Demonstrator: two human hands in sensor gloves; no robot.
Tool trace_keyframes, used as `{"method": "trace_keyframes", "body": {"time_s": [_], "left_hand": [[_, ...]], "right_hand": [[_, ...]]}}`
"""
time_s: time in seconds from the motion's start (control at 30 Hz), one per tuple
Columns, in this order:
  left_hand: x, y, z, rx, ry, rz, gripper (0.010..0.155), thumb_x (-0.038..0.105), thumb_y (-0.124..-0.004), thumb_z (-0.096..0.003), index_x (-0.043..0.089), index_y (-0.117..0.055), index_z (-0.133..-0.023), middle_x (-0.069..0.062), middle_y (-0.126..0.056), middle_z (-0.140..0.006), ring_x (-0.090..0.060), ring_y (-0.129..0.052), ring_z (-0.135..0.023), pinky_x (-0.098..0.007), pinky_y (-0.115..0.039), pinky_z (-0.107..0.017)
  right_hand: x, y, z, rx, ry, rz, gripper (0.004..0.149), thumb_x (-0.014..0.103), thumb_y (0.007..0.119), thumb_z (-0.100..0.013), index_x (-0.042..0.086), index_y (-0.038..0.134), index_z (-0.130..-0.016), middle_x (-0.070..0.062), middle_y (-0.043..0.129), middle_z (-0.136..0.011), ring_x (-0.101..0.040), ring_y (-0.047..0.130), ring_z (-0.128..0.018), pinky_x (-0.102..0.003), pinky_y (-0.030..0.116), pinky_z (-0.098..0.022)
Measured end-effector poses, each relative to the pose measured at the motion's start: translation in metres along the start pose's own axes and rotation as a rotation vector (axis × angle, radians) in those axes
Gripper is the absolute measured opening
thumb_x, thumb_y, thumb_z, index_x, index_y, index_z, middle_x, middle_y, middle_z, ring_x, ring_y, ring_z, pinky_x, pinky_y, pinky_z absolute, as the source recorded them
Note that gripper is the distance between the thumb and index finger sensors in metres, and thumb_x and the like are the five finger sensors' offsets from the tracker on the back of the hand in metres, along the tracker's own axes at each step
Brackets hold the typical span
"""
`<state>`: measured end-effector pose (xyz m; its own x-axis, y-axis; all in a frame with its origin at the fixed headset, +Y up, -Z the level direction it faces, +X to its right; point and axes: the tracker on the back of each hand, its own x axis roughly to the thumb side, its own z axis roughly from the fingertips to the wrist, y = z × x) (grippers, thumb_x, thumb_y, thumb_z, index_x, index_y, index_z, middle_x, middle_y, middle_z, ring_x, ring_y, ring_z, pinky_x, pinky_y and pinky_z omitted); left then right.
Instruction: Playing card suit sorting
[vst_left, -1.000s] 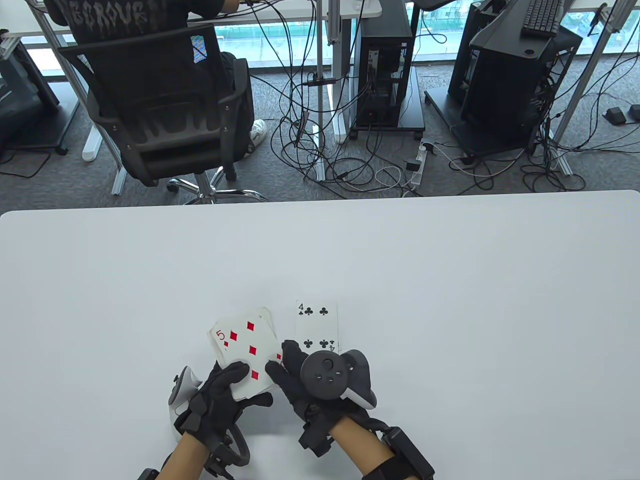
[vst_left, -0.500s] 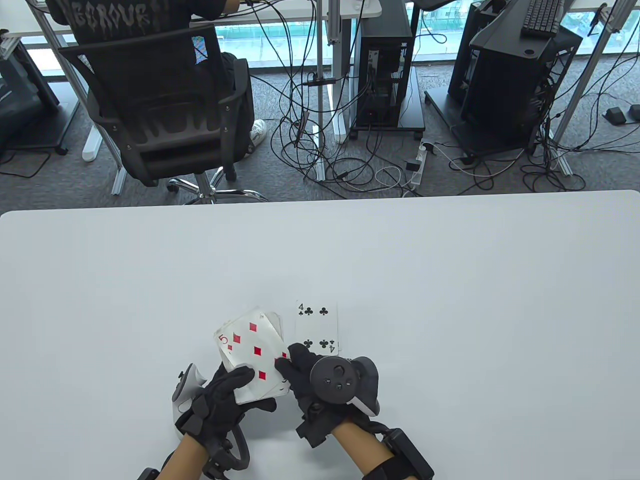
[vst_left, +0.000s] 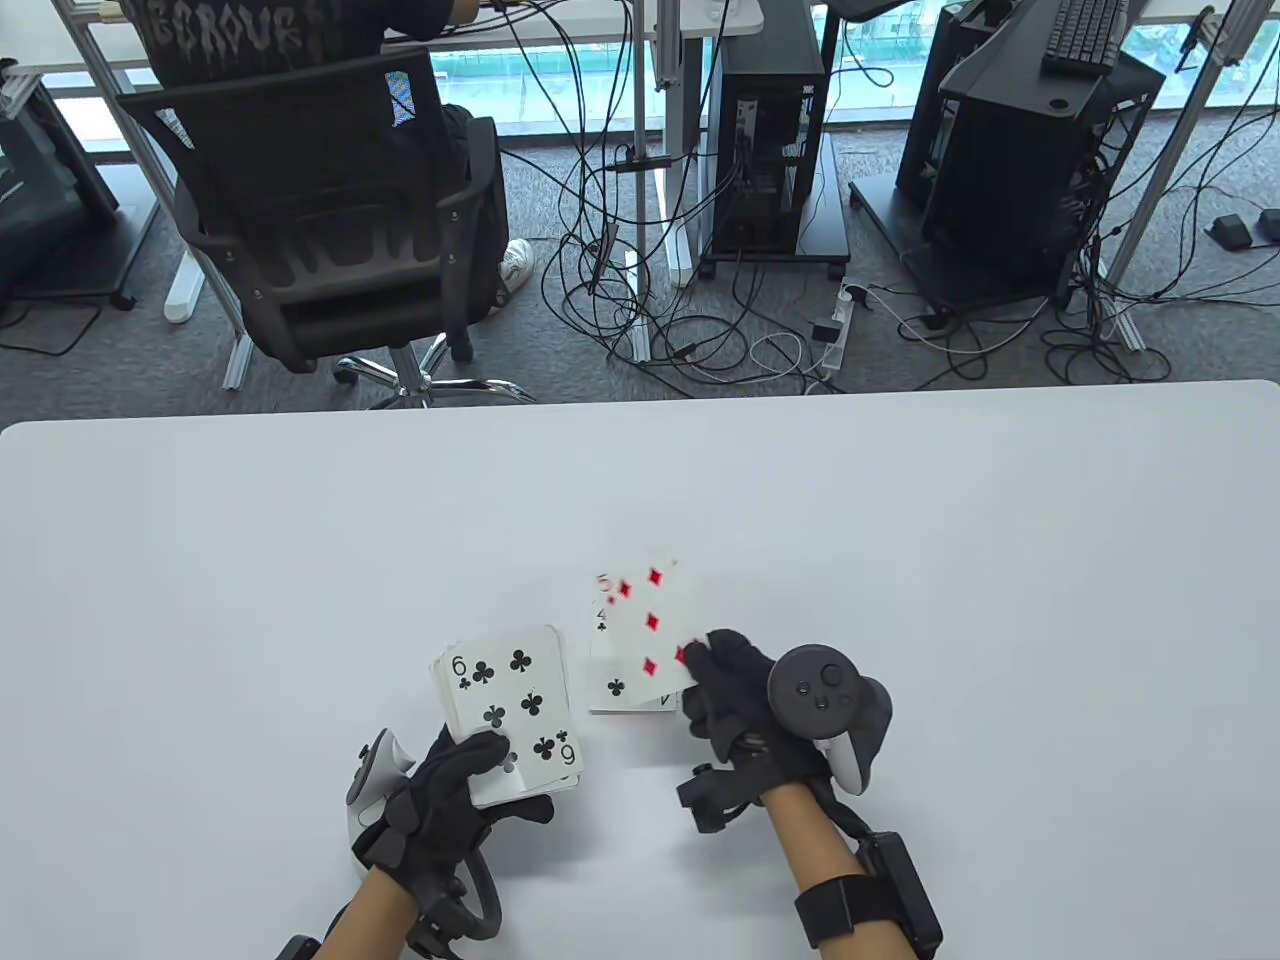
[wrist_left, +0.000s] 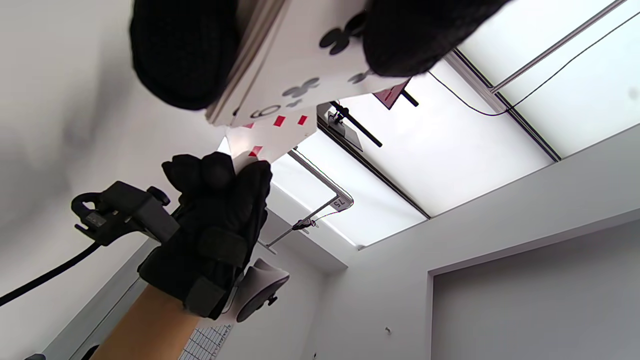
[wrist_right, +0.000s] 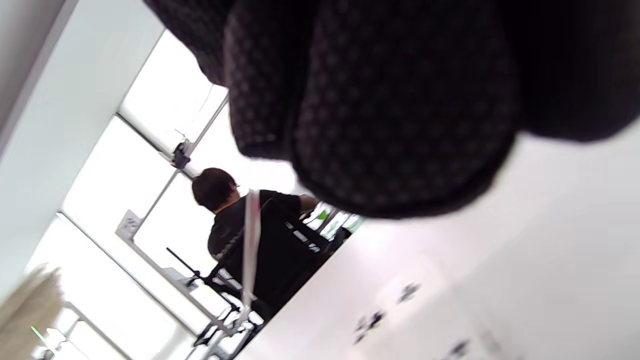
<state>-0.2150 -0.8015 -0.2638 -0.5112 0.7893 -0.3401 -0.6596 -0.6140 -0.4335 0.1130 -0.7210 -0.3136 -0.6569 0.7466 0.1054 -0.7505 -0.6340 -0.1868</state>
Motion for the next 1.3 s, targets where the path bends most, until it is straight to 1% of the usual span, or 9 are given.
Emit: {"method": "trace_keyframes", "body": {"time_s": [0.13, 0.3, 0.57, 0.73, 0.87, 0.97, 1.07, 1.2, 1.3], "left_hand": [[0.0, 0.0, 0.0, 0.009, 0.001, 0.001, 0.063, 0.046, -0.072, -0.0607, 0.04, -0.032, -0.109, 0.004, -0.049, -0.116, -0.032, -0.068, -0.103, -0.041, -0.084, -0.054], [-0.003, 0.002, 0.001, 0.02, 0.018, 0.003, 0.063, 0.046, -0.072, -0.0608, 0.04, -0.032, -0.109, 0.004, -0.049, -0.116, -0.032, -0.068, -0.103, -0.041, -0.084, -0.054], [-0.004, 0.003, 0.002, 0.031, 0.033, -0.006, 0.063, 0.045, -0.073, -0.0609, 0.039, -0.032, -0.109, 0.003, -0.049, -0.116, -0.033, -0.068, -0.103, -0.041, -0.084, -0.054], [-0.003, 0.001, 0.001, 0.025, 0.032, -0.02, 0.063, 0.045, -0.073, -0.0608, 0.039, -0.033, -0.109, 0.003, -0.049, -0.116, -0.033, -0.068, -0.103, -0.041, -0.083, -0.054], [-0.003, 0.002, 0.001, 0.029, 0.032, -0.02, 0.063, 0.045, -0.073, -0.0608, 0.039, -0.033, -0.109, 0.003, -0.049, -0.116, -0.033, -0.067, -0.103, -0.041, -0.083, -0.054], [-0.003, 0.002, 0.001, 0.034, 0.039, -0.019, 0.063, 0.045, -0.073, -0.0609, 0.039, -0.033, -0.109, 0.003, -0.049, -0.116, -0.033, -0.067, -0.103, -0.041, -0.083, -0.054], [-0.005, 0.001, 0.001, 0.031, 0.047, -0.017, 0.063, 0.045, -0.072, -0.0609, 0.039, -0.032, -0.109, 0.003, -0.049, -0.116, -0.033, -0.067, -0.103, -0.041, -0.083, -0.054], [-0.005, 0.002, 0.001, 0.028, 0.051, -0.019, 0.063, 0.045, -0.073, -0.0608, 0.039, -0.032, -0.109, 0.003, -0.049, -0.116, -0.033, -0.067, -0.103, -0.042, -0.083, -0.055], [-0.005, 0.003, 0.001, 0.03, 0.046, -0.016, 0.063, 0.045, -0.072, -0.0608, 0.04, -0.032, -0.109, 0.003, -0.048, -0.116, -0.033, -0.067, -0.103, -0.042, -0.083, -0.055]], "right_hand": [[-0.04, -0.023, -0.006, -0.038, 0.159, 0.312, 0.039, 0.024, 0.07, -0.051, -0.01, 0.077, -0.07, -0.007, 0.096, -0.033, -0.017, 0.099, -0.013, -0.035, 0.089, -0.011], [-0.071, -0.031, -0.012, 0.007, 0.375, 0.498, 0.04, 0.023, 0.071, -0.051, -0.011, 0.078, -0.07, -0.007, 0.095, -0.031, -0.017, 0.098, -0.012, -0.036, 0.088, -0.01], [-0.078, -0.014, -0.022, 0.096, 0.389, 0.95, 0.043, 0.024, 0.071, -0.05, -0.012, 0.078, -0.071, -0.006, 0.095, -0.033, -0.017, 0.098, -0.013, -0.036, 0.088, -0.011], [-0.08, -0.003, -0.025, 0.235, 0.437, 1.094, 0.049, 0.028, 0.071, -0.051, -0.013, 0.074, -0.077, -0.006, 0.094, -0.038, -0.017, 0.098, -0.018, -0.037, 0.088, -0.015], [-0.074, -0.002, -0.024, 0.191, 0.376, 1.197, 0.052, 0.032, 0.073, -0.05, -0.011, 0.073, -0.079, -0.007, 0.094, -0.041, -0.019, 0.098, -0.021, -0.038, 0.088, -0.018], [-0.062, -0.002, -0.024, 0.115, 0.284, 1.173, 0.053, 0.032, 0.074, -0.049, -0.012, 0.073, -0.078, -0.009, 0.094, -0.04, -0.021, 0.098, -0.021, -0.04, 0.087, -0.017], [-0.039, 0.001, -0.022, 0.101, 0.155, 1.028, 0.053, 0.033, 0.072, -0.05, -0.012, 0.073, -0.079, -0.01, 0.094, -0.041, -0.022, 0.098, -0.022, -0.04, 0.087, -0.018], [0.002, 0.015, -0.007, 0.077, -0.058, 0.646, 0.053, 0.032, 0.067, -0.053, -0.013, 0.071, -0.08, -0.012, 0.094, -0.044, -0.024, 0.099, -0.024, -0.042, 0.087, -0.02], [0.03, 0.032, 0.011, 0.123, -0.162, 0.371, 0.051, 0.03, 0.065, -0.054, -0.014, 0.07, -0.081, -0.014, 0.094, -0.046, -0.026, 0.099, -0.027, -0.043, 0.087, -0.021]]}}
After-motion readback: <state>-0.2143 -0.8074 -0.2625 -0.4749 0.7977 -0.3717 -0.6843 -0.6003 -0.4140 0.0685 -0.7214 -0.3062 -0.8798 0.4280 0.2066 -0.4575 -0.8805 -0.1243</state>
